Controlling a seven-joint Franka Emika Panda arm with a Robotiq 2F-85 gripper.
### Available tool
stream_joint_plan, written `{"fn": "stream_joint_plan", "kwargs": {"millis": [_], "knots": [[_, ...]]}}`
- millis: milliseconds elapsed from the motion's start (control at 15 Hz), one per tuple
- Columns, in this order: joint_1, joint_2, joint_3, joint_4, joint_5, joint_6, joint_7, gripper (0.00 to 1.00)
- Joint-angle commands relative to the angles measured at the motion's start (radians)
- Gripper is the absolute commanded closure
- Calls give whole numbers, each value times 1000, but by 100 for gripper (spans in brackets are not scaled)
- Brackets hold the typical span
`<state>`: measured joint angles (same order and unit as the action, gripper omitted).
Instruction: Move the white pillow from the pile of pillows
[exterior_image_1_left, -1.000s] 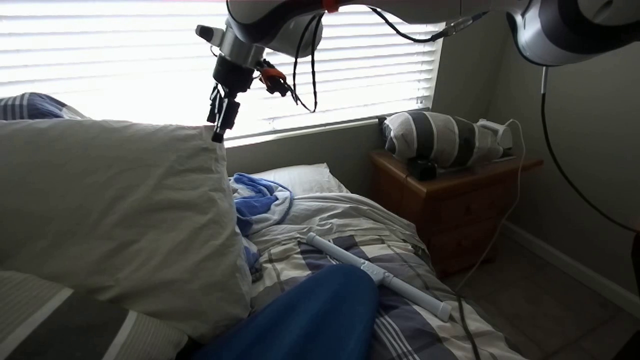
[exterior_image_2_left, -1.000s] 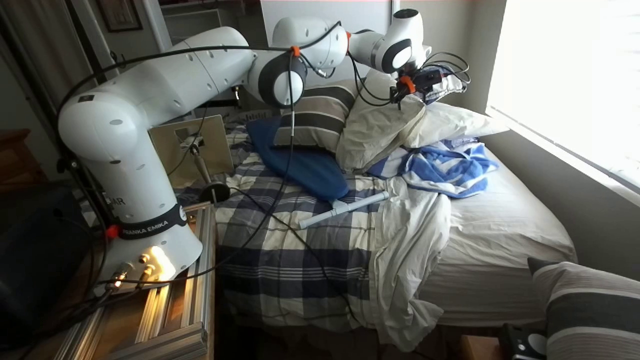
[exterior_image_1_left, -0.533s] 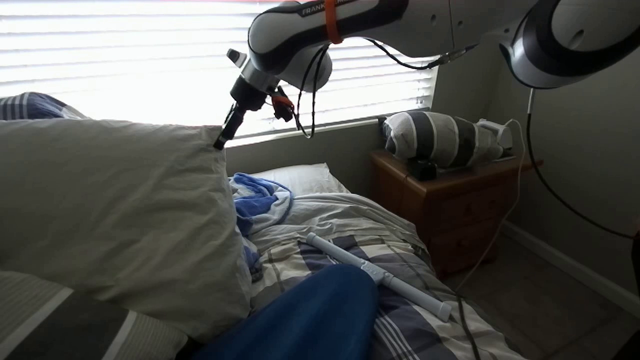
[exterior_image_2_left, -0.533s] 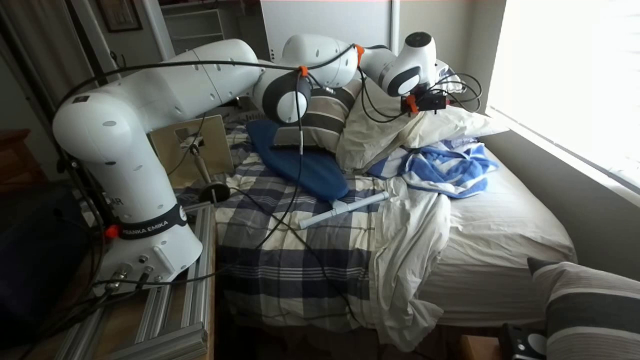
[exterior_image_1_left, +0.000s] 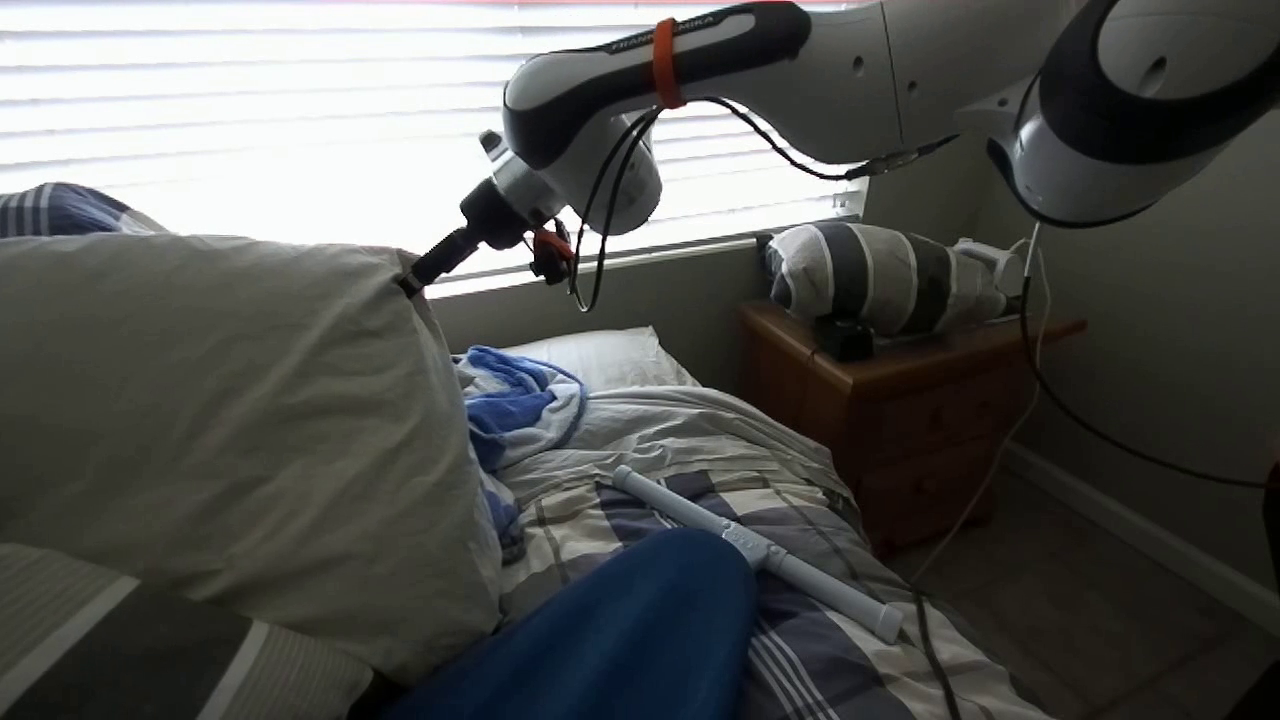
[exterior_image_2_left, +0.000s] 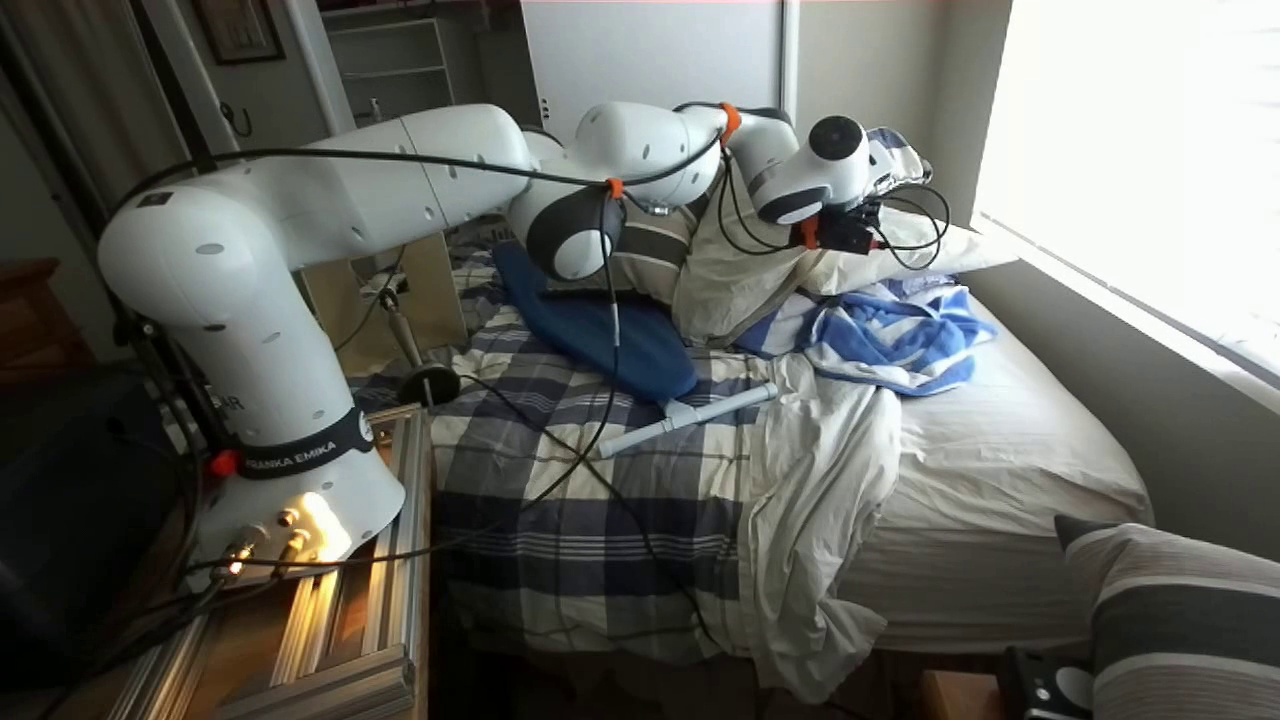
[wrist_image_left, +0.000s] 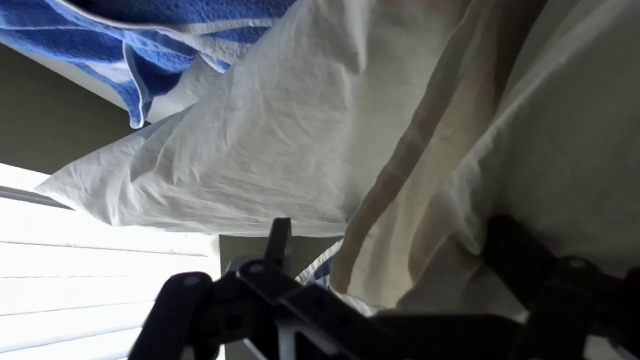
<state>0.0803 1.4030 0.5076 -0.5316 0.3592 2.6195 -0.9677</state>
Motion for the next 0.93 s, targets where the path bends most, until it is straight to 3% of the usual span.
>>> {"fn": "stream_joint_plan", "kwargs": {"millis": [0, 400, 533, 667, 867], "knots": [[-5, 65, 161, 67, 90, 60, -128, 0], [-48, 106, 436, 94, 179, -16, -428, 0], [-90, 84, 498, 32, 246, -48, -555, 0], [-117, 84, 545, 10, 308, -118, -657, 0], [-141, 84, 530, -23, 344, -234, -668, 0]]}}
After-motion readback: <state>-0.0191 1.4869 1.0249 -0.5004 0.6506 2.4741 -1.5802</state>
